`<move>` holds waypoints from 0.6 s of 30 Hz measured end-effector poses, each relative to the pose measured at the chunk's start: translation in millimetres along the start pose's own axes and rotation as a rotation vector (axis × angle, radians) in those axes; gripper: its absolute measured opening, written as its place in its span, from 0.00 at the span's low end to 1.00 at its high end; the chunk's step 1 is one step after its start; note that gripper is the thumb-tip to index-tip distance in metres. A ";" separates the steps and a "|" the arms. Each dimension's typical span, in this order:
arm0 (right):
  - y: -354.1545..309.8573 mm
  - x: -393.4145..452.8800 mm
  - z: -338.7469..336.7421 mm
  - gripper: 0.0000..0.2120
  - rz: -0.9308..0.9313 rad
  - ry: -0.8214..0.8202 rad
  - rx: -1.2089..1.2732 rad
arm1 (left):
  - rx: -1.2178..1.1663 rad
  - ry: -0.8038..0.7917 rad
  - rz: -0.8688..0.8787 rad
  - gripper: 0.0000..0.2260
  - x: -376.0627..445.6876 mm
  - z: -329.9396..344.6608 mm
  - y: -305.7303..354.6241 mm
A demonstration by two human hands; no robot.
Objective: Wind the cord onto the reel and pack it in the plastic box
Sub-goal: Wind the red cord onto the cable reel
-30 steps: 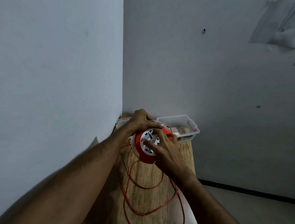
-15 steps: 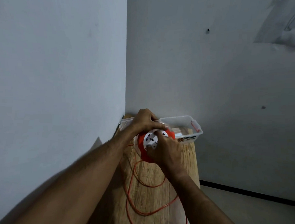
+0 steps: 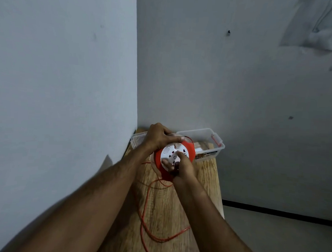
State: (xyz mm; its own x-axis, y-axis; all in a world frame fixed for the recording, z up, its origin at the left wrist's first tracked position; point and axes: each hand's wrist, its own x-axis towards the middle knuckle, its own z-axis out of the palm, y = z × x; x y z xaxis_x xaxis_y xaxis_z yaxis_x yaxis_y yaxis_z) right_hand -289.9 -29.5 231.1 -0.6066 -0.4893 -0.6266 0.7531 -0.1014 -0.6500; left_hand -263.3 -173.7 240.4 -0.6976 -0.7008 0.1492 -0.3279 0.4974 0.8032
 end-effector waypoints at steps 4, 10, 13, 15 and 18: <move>4.0 -14.4 -25.4 0.09 -1.072 0.019 -0.856 | -0.046 -0.004 -0.039 0.21 2.5 -10.8 3.3; -16.3 16.3 -45.9 0.32 -1.706 -0.334 -1.939 | -0.019 -0.111 -0.027 0.17 0.9 -13.8 6.8; -23.2 16.0 -45.6 0.33 -1.694 -0.394 -2.071 | 0.024 -0.164 -0.026 0.18 0.0 -13.7 7.7; -24.5 12.6 -43.0 0.33 -1.686 -0.401 -2.095 | 0.015 -0.202 -0.041 0.18 -0.8 -13.6 7.6; -22.1 13.4 -38.5 0.31 -1.741 -0.361 -2.094 | -0.006 -0.202 -0.048 0.18 -1.5 -13.0 7.6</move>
State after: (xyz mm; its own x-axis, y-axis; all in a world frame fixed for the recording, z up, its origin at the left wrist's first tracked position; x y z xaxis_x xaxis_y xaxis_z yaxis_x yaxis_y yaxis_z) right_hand -324.5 -0.4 220.6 0.0933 -0.9385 0.3326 -0.9687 -0.0084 0.2480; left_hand -256.5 -175.5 253.8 -0.7951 -0.6065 -0.0075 -0.3602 0.4622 0.8103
